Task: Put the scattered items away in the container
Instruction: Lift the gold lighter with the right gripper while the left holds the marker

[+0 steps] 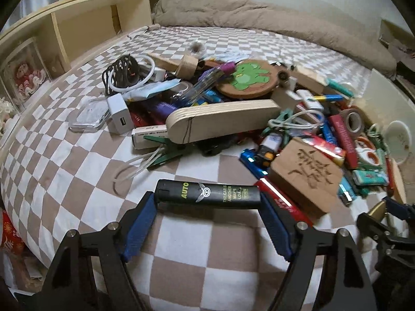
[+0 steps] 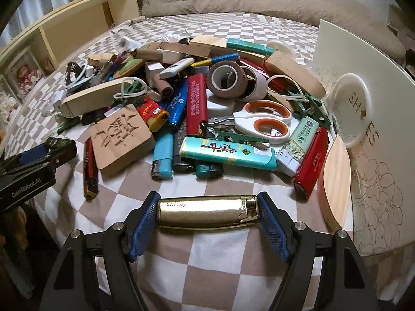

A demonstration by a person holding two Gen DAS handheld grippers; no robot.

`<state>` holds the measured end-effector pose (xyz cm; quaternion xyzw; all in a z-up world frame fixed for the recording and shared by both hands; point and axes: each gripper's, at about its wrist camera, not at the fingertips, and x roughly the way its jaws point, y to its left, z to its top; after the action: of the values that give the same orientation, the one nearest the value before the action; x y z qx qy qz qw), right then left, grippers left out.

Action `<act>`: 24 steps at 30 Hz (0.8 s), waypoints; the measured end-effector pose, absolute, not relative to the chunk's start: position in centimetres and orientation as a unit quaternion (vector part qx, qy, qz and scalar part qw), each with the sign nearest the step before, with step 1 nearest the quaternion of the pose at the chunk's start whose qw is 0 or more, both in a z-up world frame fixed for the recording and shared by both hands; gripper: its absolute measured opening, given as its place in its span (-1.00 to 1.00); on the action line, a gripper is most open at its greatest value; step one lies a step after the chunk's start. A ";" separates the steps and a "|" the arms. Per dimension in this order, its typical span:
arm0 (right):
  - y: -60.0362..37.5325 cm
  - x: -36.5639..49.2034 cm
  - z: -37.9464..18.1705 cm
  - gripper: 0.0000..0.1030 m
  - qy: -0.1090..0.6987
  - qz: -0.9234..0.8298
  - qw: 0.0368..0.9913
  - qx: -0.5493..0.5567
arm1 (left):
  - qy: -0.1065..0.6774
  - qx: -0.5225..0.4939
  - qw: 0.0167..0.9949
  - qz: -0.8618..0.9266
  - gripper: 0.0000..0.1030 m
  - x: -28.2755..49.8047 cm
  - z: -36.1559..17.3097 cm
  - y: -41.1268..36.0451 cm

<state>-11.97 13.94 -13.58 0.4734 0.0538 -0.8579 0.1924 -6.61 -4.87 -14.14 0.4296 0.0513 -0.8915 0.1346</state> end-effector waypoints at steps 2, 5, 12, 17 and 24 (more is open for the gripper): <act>13.9 -11.8 -13.3 0.47 0.054 -0.860 0.194 0.470 | 0.056 0.427 0.127 -0.894 0.55 -6.4 -13.7 -4.5; 13.9 -11.5 -12.7 0.45 0.049 -0.865 0.196 0.459 | 0.050 0.420 0.123 -0.898 0.55 -6.3 -13.3 -3.9; 15.1 -11.7 -11.8 0.28 0.033 -0.873 0.180 0.453 | 0.032 0.412 0.120 -0.903 0.55 -6.2 -12.8 -2.6; 15.4 -11.2 -12.5 0.83 0.009 -0.861 0.188 0.472 | 0.034 0.414 0.114 -0.902 0.55 -5.8 -12.9 -1.9; 15.3 -10.3 -13.0 0.97 0.002 -0.861 0.185 0.474 | 0.043 0.419 0.107 -0.901 0.55 -5.7 -13.6 -1.9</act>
<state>-10.28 15.31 -12.96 0.4736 0.0019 -0.8612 0.1846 -5.65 -1.88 -13.57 0.4193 0.0430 -0.9005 0.1070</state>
